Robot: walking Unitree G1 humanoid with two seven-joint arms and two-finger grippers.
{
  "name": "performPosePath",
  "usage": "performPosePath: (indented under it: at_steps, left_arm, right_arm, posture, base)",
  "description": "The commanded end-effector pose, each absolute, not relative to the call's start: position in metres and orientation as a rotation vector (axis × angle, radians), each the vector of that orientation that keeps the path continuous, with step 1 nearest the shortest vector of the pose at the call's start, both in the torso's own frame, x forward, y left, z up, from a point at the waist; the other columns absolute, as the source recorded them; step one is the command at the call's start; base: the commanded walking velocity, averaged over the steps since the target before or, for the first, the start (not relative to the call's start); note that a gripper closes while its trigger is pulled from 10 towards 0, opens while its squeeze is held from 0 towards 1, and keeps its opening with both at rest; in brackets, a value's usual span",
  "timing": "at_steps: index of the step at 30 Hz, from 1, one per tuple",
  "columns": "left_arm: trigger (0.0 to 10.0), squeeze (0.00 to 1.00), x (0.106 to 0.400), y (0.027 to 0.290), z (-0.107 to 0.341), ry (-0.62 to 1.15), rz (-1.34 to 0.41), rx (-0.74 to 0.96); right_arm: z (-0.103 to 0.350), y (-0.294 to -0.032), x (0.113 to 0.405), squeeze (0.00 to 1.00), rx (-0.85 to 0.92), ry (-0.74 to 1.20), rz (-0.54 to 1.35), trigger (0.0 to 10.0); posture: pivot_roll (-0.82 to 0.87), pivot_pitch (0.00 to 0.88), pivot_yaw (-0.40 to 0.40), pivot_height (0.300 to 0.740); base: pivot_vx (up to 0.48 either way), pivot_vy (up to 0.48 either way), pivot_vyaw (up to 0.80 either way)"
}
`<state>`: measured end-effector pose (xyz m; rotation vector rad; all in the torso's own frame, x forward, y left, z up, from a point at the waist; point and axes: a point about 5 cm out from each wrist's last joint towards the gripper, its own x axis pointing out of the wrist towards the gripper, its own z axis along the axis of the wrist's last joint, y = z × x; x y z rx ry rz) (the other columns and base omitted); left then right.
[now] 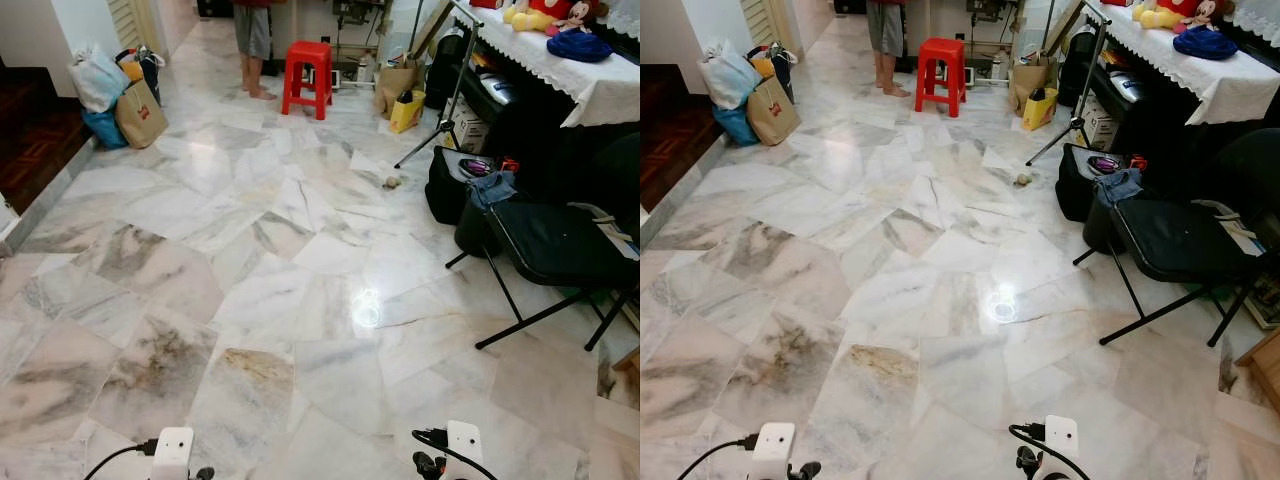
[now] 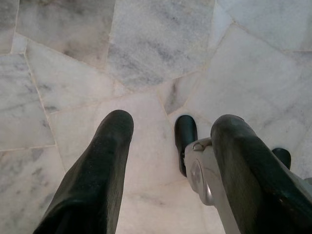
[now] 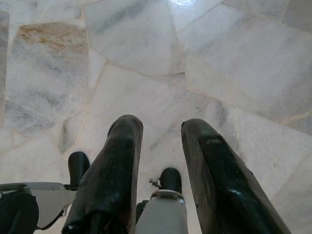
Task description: Hang keys on a hook
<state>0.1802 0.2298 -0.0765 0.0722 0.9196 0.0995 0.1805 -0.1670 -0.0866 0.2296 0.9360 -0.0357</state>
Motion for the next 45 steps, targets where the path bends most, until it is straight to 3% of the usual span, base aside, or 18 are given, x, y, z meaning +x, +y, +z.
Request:
performPosePath:
  at_steps: [1,10,45]
  left_arm:
    - [10.0,0.00,0.177,0.228,-0.079,0.942,0.096,0.072]
    - [10.0,0.00,0.177,0.228,-0.079,0.947,0.094,0.086]
    - [10.0,0.00,0.172,0.232,-0.080,0.954,0.150,0.058]
  right_arm:
    - [-0.087,-0.170,0.179,0.00,0.240,0.929,-0.052,10.0]
    - [-0.087,-0.170,0.180,0.00,0.249,0.925,-0.055,10.0]
    - [-0.092,-0.180,0.165,0.00,0.190,0.971,-0.055,10.0]
  posture:
    - [0.05,0.000,-0.054,0.740]
    - [0.06,0.000,-0.056,0.740]
    - [0.06,0.000,-0.052,0.740]
  base:
    - [0.000,0.000,0.00]
    - [0.000,0.000,-0.10]
    - [0.000,0.000,-0.76]
